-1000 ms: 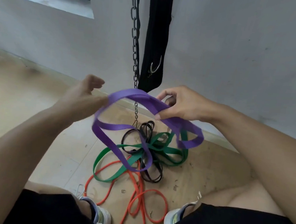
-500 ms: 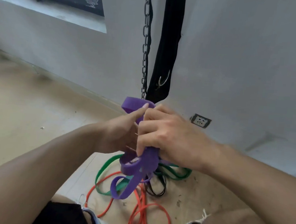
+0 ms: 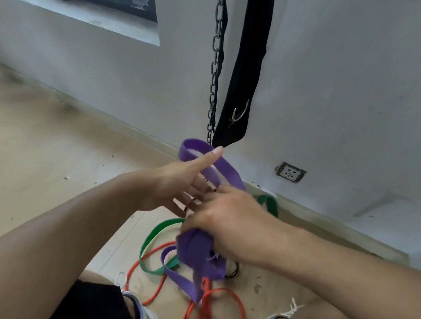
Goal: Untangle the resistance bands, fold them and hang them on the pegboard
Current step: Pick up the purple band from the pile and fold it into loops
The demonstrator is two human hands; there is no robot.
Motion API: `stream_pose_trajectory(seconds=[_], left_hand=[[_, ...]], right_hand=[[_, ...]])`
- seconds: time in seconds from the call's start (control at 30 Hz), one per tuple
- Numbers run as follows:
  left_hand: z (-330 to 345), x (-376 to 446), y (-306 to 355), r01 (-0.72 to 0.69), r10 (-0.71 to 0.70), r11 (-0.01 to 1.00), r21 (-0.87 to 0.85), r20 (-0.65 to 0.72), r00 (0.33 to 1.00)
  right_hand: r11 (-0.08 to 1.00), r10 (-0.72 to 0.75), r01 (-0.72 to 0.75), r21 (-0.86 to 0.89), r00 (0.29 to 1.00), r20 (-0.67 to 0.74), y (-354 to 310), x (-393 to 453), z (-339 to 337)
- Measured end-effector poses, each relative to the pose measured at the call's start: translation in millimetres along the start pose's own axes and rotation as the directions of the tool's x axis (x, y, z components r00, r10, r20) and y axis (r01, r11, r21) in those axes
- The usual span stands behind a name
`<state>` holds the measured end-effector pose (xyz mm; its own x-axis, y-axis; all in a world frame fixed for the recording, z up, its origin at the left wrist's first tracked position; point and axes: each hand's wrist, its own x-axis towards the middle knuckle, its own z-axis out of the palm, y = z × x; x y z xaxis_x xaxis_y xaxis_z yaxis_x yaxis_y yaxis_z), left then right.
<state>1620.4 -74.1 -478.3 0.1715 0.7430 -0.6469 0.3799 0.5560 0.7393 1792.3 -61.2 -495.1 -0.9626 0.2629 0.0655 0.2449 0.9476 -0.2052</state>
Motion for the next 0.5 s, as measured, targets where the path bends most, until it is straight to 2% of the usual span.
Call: stream_pose_trajectory(seconds=[0.1,0.17,0.23,0.33,0.4,0.43,0.5], left_hand=[[-5,-3,-3,-0.080,0.081,0.994,0.070,-0.026,0.996],[-3,-10,0,-0.173,0.171,0.978,0.121,0.024,0.985],[2,-11,-1,-0.216,0.224,0.914,0.343,0.017,0.974],[19,-7,-7,-0.101,0.321,0.719,0.687,-0.200,0.926],[30,-6,-8,-0.054,0.417,0.650,0.758,-0.297,0.859],[31,-4,-9,-0.056,0.438,0.656,0.753,-0.319,0.840],[29,-4,-7,-0.071,0.411,0.712,0.699,-0.332,0.849]], right_hand=[[0.900,0.371,-0.360,0.247,0.929,0.003,12,0,-16],[0.814,0.492,-0.469,0.343,0.870,0.024,23,1,-22],[0.765,0.536,-0.508,0.397,0.843,0.046,32,2,-25],[0.744,0.550,-0.529,0.409,0.832,0.075,38,2,-22],[0.740,0.562,-0.537,0.405,0.825,0.066,41,3,-20],[0.737,0.565,-0.539,0.408,0.823,0.066,43,3,-20],[0.729,0.565,-0.553,0.404,0.819,0.102,46,3,-22]])
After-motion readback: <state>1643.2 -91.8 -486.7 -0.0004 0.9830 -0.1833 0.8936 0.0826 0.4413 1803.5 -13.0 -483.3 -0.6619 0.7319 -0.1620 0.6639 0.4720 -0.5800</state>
